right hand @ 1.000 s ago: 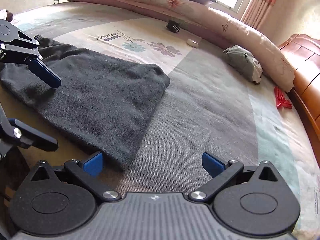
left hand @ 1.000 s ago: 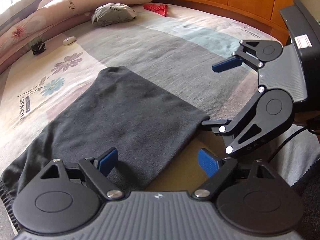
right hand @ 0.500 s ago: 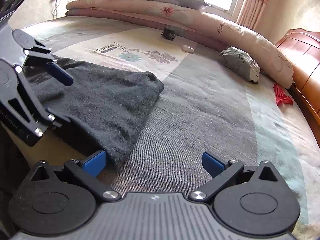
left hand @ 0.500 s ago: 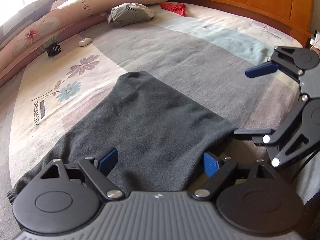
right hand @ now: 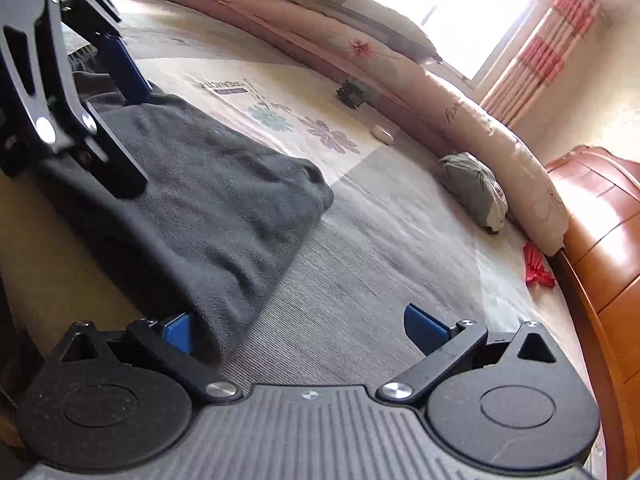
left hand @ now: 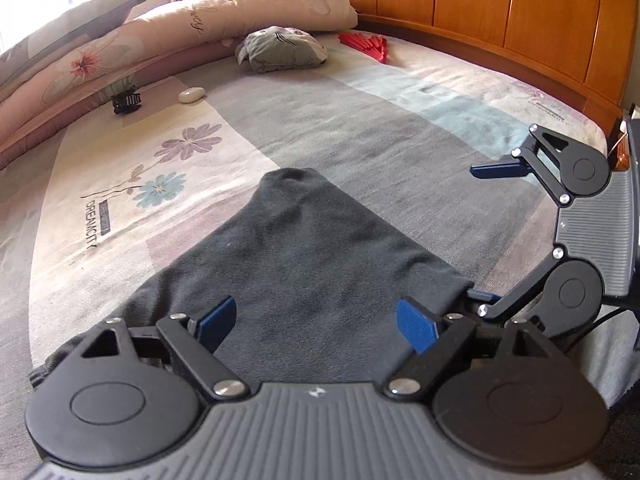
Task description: Fold clothes
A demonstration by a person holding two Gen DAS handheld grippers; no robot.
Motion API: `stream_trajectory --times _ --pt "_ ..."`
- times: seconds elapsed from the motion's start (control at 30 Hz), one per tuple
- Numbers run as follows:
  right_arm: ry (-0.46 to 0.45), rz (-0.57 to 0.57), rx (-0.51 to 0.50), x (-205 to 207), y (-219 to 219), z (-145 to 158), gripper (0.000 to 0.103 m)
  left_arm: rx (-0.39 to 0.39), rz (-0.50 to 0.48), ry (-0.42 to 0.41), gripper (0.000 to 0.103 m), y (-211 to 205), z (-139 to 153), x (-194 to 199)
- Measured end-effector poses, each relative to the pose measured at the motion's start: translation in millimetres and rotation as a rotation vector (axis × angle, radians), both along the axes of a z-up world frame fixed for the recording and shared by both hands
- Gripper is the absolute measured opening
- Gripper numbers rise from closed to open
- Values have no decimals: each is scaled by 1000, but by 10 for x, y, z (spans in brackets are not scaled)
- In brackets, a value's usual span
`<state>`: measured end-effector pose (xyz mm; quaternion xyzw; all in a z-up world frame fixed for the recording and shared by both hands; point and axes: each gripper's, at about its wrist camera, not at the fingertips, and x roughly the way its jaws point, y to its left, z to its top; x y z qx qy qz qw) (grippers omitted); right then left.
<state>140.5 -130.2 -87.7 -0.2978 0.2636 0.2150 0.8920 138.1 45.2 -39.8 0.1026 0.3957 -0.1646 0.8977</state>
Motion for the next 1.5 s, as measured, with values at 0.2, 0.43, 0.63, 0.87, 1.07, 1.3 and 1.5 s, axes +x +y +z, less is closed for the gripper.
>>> stream_trajectory --times 0.2,0.43,0.63,0.87,1.07,1.3,1.5 --pt "59 -6 27 -57 -143 117 103 10 129 15 88 393 -41 36" --pt "108 70 200 -5 -80 511 103 -70 247 44 88 864 -40 -42" --pt "372 153 378 155 233 336 103 -115 300 144 88 1043 -292 -107" --pt "441 114 350 85 269 65 103 -211 270 73 88 1054 -77 -9" --pt "442 89 364 74 256 68 103 -257 210 98 90 919 -284 445" --pt "425 103 336 50 247 59 103 -289 294 63 90 1073 -137 464" --pt "421 102 345 60 250 56 103 -132 356 99 90 1185 -263 371"
